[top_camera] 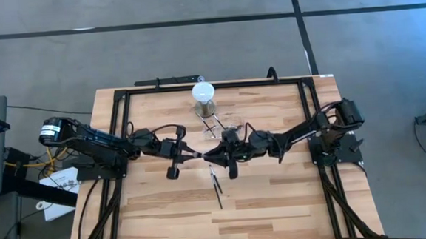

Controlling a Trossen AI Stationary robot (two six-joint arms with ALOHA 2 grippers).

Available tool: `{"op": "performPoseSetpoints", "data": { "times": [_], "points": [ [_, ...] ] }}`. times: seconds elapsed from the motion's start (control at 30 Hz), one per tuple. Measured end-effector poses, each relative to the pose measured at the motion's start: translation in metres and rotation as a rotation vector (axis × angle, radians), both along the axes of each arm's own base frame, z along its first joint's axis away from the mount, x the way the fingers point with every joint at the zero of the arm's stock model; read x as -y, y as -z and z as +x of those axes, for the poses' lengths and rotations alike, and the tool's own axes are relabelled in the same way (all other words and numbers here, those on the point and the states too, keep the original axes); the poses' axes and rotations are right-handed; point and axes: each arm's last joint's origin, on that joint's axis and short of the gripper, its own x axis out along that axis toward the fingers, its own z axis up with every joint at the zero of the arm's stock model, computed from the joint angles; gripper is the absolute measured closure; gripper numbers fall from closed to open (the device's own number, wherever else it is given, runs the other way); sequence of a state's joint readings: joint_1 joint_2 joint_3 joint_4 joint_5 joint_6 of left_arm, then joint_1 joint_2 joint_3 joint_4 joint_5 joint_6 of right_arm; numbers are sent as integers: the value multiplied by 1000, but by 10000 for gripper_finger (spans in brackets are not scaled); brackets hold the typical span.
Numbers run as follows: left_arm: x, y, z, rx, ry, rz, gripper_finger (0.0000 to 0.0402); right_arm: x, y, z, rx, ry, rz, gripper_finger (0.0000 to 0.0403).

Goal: Put items in baskets/containers
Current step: Put the black powder brush into the transparent organizer

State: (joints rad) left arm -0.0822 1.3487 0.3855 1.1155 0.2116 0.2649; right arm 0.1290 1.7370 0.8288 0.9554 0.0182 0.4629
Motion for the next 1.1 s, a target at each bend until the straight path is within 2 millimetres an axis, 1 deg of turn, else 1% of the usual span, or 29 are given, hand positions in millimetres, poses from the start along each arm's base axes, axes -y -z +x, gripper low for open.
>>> {"op": "performPoseSetpoints", "data": {
  "times": [0.2,0.37,0.47,0.53,0.67,0.8,0.93,1.1],
  "points": [
    [-1,0,0,-1,-38,-6,392,7,1,1,-10,26,-1,312],
    [-8,-1,1,8,-80,-16,392,16,-1,2,9,53,-7,295],
    [-16,-1,2,6,-136,-21,392,27,0,3,10,92,-103,288],
    [-22,-1,2,5,-174,-23,392,37,1,3,2,135,-155,287],
    [-40,0,2,-8,-256,-41,392,64,6,3,-56,222,-189,288],
    [-56,3,1,-42,-304,-78,392,85,12,1,-126,224,-189,289],
    [-67,8,0,-91,-336,-102,392,95,22,-1,-222,246,-185,289],
    [-71,12,-1,-142,-358,-105,393,105,32,-6,-337,263,-210,289]
  ]
}}
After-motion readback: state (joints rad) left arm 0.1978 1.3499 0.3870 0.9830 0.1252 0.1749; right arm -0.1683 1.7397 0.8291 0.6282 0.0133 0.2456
